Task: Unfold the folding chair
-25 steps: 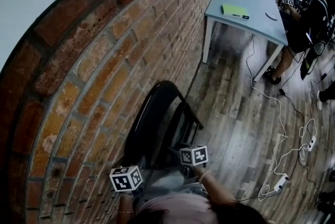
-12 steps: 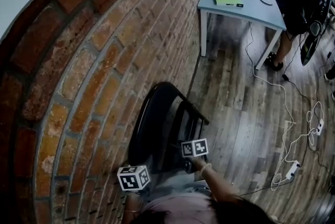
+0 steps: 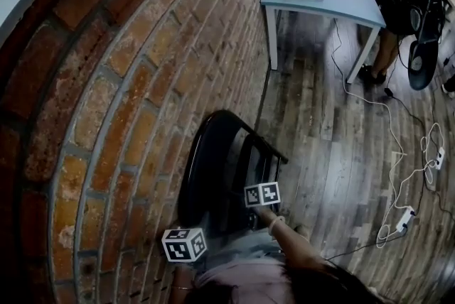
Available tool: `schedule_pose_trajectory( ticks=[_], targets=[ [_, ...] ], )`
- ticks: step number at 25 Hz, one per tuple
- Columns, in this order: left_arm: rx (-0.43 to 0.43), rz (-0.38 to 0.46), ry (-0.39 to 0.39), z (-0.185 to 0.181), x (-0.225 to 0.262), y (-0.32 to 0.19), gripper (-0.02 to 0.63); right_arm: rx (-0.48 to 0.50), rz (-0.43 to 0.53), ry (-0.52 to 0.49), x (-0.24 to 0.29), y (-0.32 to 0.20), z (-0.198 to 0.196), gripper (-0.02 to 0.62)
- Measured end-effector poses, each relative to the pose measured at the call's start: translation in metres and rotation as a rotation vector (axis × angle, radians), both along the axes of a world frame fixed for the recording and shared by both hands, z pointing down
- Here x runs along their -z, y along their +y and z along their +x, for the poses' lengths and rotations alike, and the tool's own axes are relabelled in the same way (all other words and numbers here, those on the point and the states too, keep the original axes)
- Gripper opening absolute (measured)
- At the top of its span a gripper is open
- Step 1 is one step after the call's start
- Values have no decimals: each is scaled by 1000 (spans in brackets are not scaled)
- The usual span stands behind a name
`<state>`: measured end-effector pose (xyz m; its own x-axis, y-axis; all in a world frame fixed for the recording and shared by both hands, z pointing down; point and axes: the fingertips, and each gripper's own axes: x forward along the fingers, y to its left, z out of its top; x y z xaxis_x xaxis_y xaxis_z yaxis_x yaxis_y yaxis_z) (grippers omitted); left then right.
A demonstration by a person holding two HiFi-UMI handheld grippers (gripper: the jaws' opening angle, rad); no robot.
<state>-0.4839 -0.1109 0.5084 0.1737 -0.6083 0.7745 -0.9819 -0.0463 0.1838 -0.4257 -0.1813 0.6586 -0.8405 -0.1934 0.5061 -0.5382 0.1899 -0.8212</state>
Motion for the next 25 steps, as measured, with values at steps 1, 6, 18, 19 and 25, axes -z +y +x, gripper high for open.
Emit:
schedule_pose_trajectory(
  ticks=[1, 6, 18, 19, 25],
  targets=[
    [-7, 1, 5, 1, 0, 0, 107, -5, -2, 1, 0, 0, 0, 254],
    [-49, 5, 26, 5, 3, 2, 86, -27, -5, 35, -3, 1, 4, 216],
    [-126, -34, 23, 41, 10, 11, 69, -38, 55, 109, 2, 5, 33, 153],
    [-132, -39, 19, 43, 11, 11, 69, -41, 60, 112, 3, 5, 35, 150],
    [-176, -58, -8, 59, 14, 14, 71, -43, 79, 120, 8, 8, 48, 130]
  ],
)
